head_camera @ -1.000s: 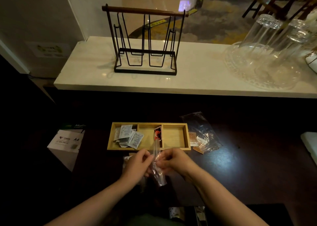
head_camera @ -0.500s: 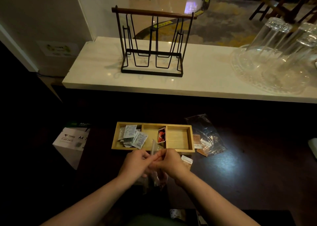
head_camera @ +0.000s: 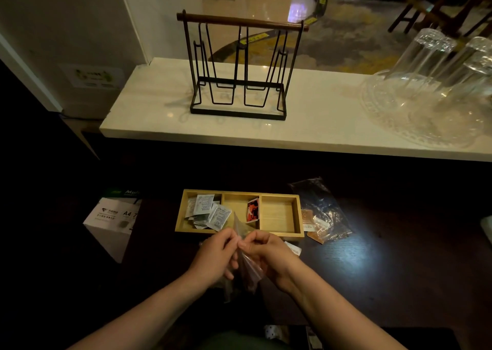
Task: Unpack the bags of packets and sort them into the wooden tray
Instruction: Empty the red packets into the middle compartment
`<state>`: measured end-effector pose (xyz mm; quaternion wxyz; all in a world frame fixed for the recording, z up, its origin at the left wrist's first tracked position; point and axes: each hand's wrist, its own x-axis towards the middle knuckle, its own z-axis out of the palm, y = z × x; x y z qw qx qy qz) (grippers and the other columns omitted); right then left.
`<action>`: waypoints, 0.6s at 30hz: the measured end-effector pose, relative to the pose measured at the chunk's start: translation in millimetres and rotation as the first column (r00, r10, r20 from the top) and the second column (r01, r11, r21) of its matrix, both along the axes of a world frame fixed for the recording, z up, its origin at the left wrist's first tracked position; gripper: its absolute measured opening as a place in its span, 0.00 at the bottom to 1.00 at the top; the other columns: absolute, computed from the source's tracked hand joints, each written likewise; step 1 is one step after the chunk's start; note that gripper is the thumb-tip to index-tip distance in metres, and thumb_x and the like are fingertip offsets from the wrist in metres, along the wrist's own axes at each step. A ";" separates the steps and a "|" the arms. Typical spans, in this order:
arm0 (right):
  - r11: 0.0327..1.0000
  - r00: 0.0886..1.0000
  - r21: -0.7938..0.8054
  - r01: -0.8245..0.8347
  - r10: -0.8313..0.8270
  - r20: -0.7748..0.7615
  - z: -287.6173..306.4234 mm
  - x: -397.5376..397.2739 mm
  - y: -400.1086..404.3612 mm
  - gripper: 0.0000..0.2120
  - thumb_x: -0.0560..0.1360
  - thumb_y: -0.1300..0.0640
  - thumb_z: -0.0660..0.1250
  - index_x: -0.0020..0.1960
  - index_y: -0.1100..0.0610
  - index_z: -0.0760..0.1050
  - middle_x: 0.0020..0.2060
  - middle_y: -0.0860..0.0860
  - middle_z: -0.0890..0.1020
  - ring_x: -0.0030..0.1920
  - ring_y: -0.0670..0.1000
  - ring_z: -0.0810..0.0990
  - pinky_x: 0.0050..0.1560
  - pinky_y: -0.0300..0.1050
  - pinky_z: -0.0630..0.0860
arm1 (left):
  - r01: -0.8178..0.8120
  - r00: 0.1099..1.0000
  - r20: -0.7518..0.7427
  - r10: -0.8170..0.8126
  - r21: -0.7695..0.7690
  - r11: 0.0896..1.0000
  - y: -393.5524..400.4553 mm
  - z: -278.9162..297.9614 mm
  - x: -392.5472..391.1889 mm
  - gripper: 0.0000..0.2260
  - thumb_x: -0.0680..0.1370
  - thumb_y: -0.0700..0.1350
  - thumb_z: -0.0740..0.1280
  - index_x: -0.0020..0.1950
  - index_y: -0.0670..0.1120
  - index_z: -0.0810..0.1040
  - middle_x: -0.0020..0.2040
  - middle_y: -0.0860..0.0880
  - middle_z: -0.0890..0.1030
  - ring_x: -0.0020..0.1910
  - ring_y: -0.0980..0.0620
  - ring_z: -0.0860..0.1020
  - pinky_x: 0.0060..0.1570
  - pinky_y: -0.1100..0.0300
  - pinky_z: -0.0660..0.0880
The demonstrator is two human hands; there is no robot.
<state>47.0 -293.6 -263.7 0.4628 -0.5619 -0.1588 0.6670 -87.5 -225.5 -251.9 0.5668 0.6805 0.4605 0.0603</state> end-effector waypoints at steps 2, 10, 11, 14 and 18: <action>1.000 0.999 0.001 -0.004 0.004 0.048 3.8 2.5 0.5 0.03 0.70 0.62 0.71 0.38 0.57 0.78 0.36 0.53 0.81 0.37 0.52 0.79 0.41 0.44 0.76 | 0.025 1.000 -0.003 -0.025 0.019 1.000 -0.9 3.5 0.9 0.10 0.81 0.43 0.57 0.41 0.47 0.70 0.33 0.47 0.76 0.22 0.59 0.75 0.23 0.64 0.71; 0.996 0.508 0.035 -0.077 0.009 0.861 25.3 49.0 -2.6 0.08 0.70 0.61 0.72 0.36 0.58 0.74 0.30 0.49 0.78 0.30 0.46 0.77 0.30 0.39 0.74 | 0.136 0.972 -0.218 -0.086 0.223 0.965 21.3 13.9 -25.6 0.09 0.79 0.42 0.59 0.39 0.45 0.71 0.36 0.49 0.80 0.34 0.51 0.81 0.32 0.51 0.78; 0.984 0.332 -0.015 -0.180 0.076 0.940 27.3 49.8 -2.6 0.08 0.70 0.59 0.72 0.37 0.56 0.74 0.31 0.48 0.79 0.32 0.47 0.78 0.33 0.41 0.75 | 0.215 0.946 -0.300 -0.124 0.293 0.931 22.9 17.3 -25.1 0.09 0.78 0.44 0.59 0.39 0.46 0.72 0.36 0.50 0.80 0.35 0.51 0.80 0.36 0.49 0.78; 0.951 -0.021 -0.111 -0.288 0.110 0.994 35.5 44.3 -1.9 0.06 0.71 0.61 0.70 0.45 0.54 0.75 0.40 0.50 0.80 0.39 0.52 0.79 0.38 0.48 0.77 | 0.306 0.916 -0.374 -0.144 0.419 0.855 20.0 26.1 -15.8 0.10 0.77 0.47 0.59 0.37 0.47 0.73 0.37 0.51 0.77 0.36 0.53 0.76 0.35 0.56 0.71; 0.861 0.055 0.061 -0.505 -0.039 0.998 59.5 20.7 0.1 0.14 0.73 0.51 0.68 0.57 0.51 0.72 0.52 0.46 0.76 0.45 0.45 0.76 0.44 0.40 0.74 | 0.228 0.958 -0.256 -0.127 0.415 0.881 18.1 23.3 -0.8 0.11 0.77 0.45 0.61 0.34 0.48 0.73 0.40 0.53 0.71 0.40 0.54 0.72 0.37 0.60 0.69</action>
